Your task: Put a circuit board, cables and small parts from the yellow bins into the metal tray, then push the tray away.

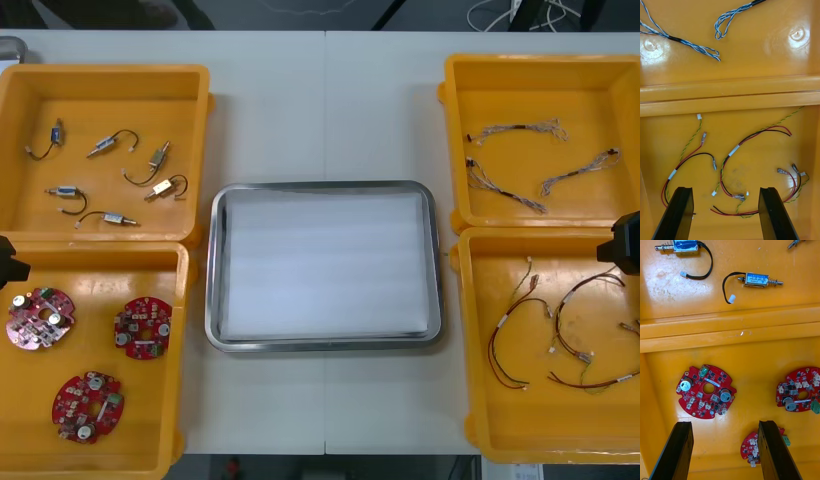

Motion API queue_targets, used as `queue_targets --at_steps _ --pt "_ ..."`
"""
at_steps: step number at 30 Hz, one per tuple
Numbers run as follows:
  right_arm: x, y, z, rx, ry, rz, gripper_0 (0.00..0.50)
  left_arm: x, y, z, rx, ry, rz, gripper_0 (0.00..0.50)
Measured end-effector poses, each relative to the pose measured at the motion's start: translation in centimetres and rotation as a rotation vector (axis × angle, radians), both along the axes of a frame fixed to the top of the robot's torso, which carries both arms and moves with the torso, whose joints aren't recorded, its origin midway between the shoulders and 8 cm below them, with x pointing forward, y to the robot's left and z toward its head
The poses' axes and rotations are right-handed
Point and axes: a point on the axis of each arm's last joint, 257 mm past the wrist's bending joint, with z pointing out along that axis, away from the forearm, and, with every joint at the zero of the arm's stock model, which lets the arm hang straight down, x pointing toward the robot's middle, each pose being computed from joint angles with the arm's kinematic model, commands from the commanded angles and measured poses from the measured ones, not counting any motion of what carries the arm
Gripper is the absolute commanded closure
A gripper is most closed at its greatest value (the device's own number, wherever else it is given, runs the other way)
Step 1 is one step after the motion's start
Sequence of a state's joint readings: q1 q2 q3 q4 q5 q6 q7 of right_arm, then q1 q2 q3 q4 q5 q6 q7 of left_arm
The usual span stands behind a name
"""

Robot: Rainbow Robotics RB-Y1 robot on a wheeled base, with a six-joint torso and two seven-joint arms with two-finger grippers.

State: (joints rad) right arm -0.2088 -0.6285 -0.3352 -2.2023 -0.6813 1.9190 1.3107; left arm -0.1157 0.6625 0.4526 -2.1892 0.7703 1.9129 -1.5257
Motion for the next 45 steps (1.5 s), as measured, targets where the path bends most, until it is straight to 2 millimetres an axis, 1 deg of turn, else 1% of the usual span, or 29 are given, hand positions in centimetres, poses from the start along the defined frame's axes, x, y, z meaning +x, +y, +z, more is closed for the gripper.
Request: queue_targets --at_steps 45 --pt "0.00 0.00 0.00 0.000 0.000 0.000 0.000 0.00 0.00 0.00 0.000 0.000 0.000 0.000"
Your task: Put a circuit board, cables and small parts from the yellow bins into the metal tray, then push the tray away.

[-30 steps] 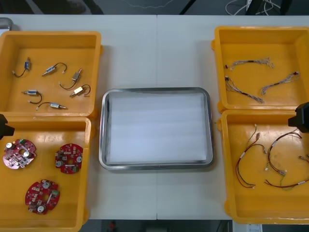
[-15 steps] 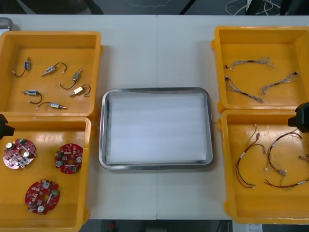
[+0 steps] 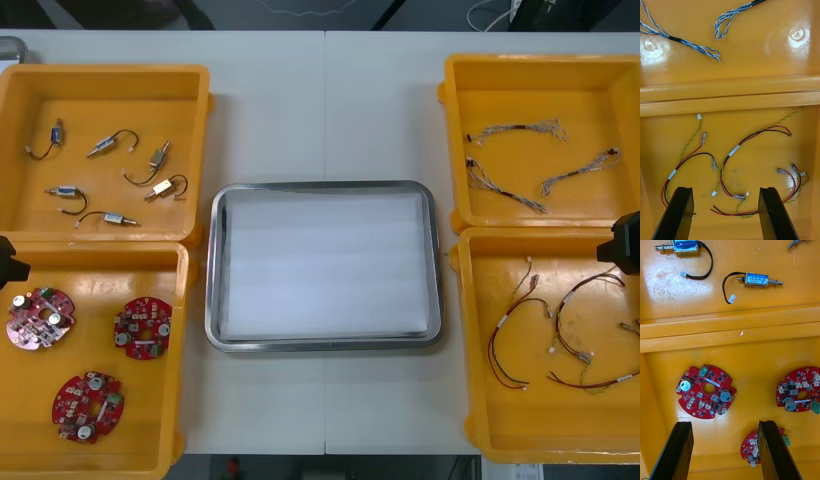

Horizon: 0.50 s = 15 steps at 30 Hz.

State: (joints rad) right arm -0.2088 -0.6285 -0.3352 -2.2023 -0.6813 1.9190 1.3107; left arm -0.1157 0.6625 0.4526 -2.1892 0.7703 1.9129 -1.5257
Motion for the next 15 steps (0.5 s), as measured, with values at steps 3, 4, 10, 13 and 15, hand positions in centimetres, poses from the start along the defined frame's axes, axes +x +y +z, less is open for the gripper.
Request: queue_targets --at_steps 3,4,10,13,15 --pt "0.00 0.00 0.00 0.000 0.000 0.000 0.000 0.00 0.00 0.00 0.000 0.000 0.000 0.000" --pt "0.00 0.00 0.00 0.000 0.000 0.000 0.000 0.00 0.00 0.00 0.000 0.000 0.000 0.000" --pt "0.00 0.00 0.00 0.000 0.000 0.000 0.000 0.00 0.00 0.00 0.000 0.000 0.000 0.000" --pt "0.00 0.00 0.00 0.000 0.000 0.000 0.000 0.00 0.00 0.00 0.000 0.000 0.000 0.000" --pt "0.00 0.00 0.00 0.000 0.000 0.000 0.000 0.00 0.00 0.00 0.000 0.000 0.000 0.000"
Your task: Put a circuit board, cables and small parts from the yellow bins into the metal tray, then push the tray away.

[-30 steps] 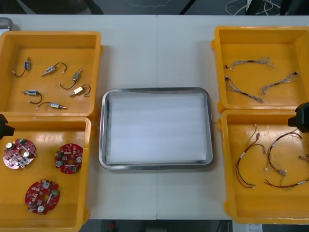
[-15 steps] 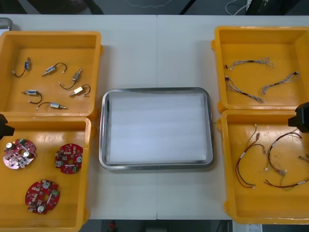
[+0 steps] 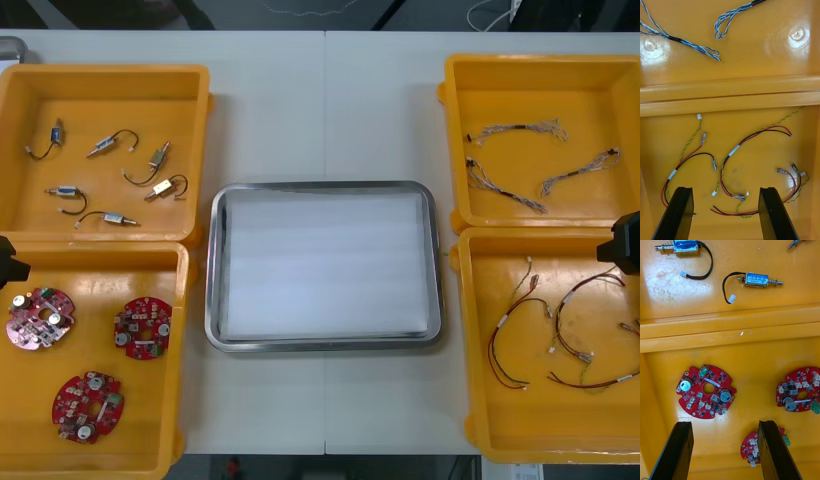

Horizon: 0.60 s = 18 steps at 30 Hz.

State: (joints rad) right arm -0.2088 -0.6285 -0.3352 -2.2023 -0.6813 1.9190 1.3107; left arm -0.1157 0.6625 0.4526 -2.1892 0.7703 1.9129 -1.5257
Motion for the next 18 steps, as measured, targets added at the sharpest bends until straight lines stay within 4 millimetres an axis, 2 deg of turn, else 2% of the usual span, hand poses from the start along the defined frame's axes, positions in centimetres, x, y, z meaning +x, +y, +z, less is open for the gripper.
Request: queue_targets --at_steps 18 --pt "0.00 0.00 0.00 0.000 0.000 0.000 0.000 0.00 0.00 0.00 0.000 0.000 0.000 0.000"
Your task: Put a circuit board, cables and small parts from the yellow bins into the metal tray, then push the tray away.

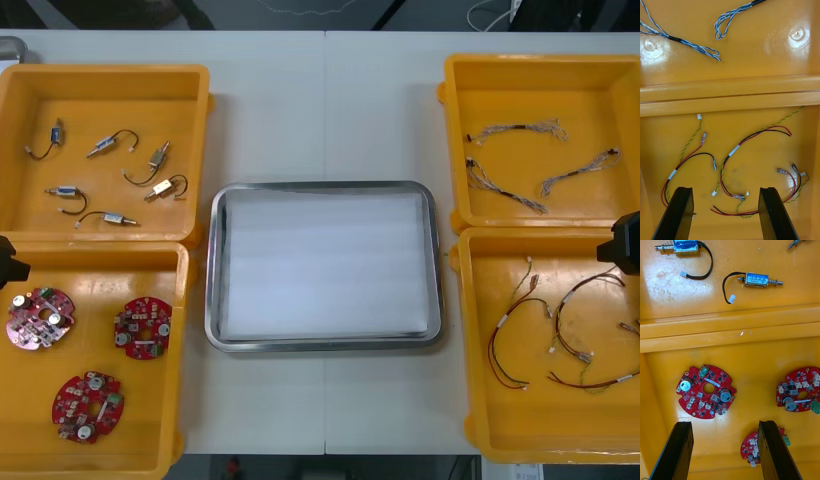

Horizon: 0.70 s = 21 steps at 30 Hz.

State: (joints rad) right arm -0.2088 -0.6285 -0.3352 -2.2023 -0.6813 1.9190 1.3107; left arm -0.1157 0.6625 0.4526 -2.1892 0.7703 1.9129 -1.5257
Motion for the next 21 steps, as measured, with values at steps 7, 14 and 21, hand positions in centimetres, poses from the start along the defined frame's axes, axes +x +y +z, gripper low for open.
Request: queue_targets --at_steps 7,14,21 --pt "0.00 0.00 0.00 0.000 0.000 0.000 0.000 0.00 0.00 0.00 0.000 0.000 0.000 0.000" --pt "0.00 0.00 0.00 0.000 0.000 0.000 0.000 0.00 0.00 0.00 0.000 0.000 0.000 0.000" --pt "0.00 0.00 0.00 0.000 0.000 0.000 0.000 0.00 0.00 0.00 0.000 0.000 0.000 0.000"
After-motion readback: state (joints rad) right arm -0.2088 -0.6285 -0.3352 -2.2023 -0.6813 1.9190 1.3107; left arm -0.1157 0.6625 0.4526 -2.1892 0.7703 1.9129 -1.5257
